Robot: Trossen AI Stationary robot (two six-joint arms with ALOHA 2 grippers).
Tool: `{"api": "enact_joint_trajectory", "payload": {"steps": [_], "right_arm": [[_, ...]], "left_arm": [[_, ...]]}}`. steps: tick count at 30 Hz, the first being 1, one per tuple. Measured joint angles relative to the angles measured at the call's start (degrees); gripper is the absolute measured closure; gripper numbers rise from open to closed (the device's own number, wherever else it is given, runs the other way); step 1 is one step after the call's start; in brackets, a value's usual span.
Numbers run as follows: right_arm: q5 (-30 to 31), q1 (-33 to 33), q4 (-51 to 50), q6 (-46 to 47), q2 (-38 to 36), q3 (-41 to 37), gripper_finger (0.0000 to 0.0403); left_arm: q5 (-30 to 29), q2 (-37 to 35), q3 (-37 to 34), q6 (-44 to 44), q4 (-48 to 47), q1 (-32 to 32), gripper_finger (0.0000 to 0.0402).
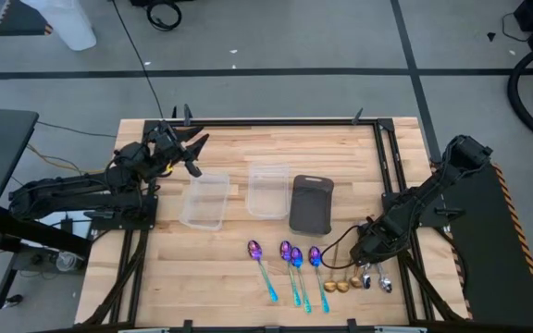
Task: Sort silverware by color (type)
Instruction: Put the purple spoon into the black bin
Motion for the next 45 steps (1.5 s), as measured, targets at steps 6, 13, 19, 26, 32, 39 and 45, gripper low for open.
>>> {"api": "enact_joint_trajectory", "payload": {"steps": [6,13,19,26,32,39,45], "right_arm": [[0.23,0.00,-0.26,-0.35,-0.07,0.39,0.0333],[1.81,-0.40,-6.34,-0.59,-3.99,2.93,0.0332],[8.91,-1.85,-17.67,-3.31,-9.70,8.79,0.0332],[28.83,-4.40,-19.28,-11.40,-16.33,14.97,0.0332],[37.64,-10.35,-13.24,-24.67,-18.95,16.06,0.0332],[39.49,-22.11,-2.99,-46.06,-18.95,16.04,0.0332],[33.77,-32.39,4.68,-62.04,-17.28,16.06,0.0332]], "left_arm": [[0.02,0.00,0.00,-0.04,-0.14,-0.07,0.0258],[0.02,0.00,0.00,-0.97,-0.44,-0.09,0.0258],[0.04,0.00,0.00,-1.63,-0.79,-0.09,0.0258],[0.74,0.00,-0.02,-3.51,-2.30,-0.09,0.0258],[7.31,0.00,-0.02,-7.59,-4.26,-0.09,0.0258],[8.60,0.00,-0.02,-12.41,-10.95,-0.07,0.0258],[13.50,0.00,-0.02,-16.91,-17.35,-0.09,0.0258]]}}
